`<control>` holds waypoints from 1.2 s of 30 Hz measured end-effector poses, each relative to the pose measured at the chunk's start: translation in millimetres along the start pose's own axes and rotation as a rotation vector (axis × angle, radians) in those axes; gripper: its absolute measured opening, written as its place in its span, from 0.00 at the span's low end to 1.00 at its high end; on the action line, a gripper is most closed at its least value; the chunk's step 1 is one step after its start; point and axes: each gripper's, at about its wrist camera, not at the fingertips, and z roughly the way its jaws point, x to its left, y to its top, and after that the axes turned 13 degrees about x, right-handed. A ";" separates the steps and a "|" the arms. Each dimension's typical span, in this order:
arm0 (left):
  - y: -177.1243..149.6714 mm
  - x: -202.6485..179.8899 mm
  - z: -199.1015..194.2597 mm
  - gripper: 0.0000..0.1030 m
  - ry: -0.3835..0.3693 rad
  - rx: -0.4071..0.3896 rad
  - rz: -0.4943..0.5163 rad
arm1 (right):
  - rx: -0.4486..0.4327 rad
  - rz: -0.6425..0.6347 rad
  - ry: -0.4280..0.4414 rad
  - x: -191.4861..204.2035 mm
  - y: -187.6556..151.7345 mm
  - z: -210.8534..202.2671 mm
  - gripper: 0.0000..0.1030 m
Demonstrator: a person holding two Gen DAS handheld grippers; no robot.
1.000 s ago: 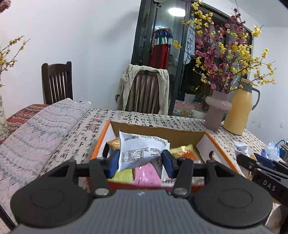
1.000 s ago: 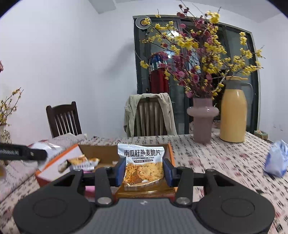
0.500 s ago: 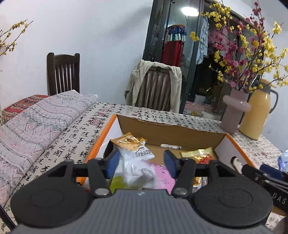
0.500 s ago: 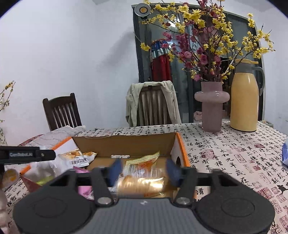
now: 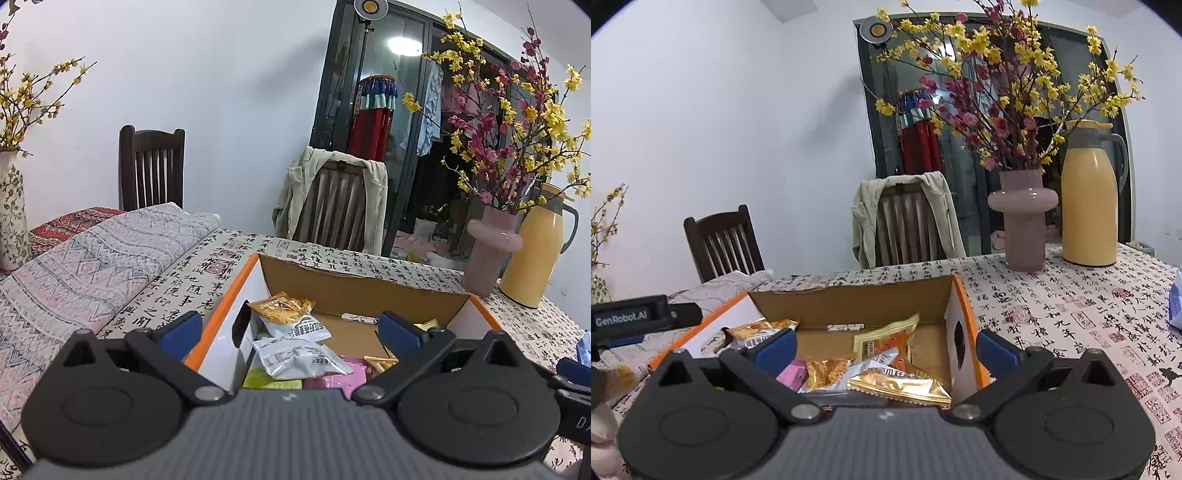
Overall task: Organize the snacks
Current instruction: 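Lower both packets into the box and open both grippers, then withdraw both grippers from the box toward the snack pile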
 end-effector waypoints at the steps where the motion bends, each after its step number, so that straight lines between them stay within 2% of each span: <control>1: -0.6 -0.2 -1.1 1.00 -0.001 -0.002 0.002 | -0.002 0.001 0.000 -0.1 -0.1 -0.4 1.00; 9: 1.0 0.5 -8.7 1.00 -0.006 -0.010 -0.005 | -0.011 0.002 -0.001 -0.1 0.6 -3.6 1.00; 15: 6.5 -0.3 -35.0 1.00 -0.014 -0.004 -0.018 | -0.024 -0.006 0.003 2.2 4.1 -19.4 1.00; 19: -1.4 0.4 -55.6 1.00 -0.023 -0.023 -0.002 | -0.024 -0.028 0.015 6.0 0.8 -38.8 1.00; 28: -25.8 17.6 -86.8 1.00 -0.020 0.007 -0.017 | -0.008 -0.025 -0.002 5.0 -24.2 -79.2 1.00; 36: -51.1 32.2 -103.5 1.00 -0.014 0.057 -0.019 | 0.048 -0.029 -0.007 4.8 -51.1 -99.8 1.00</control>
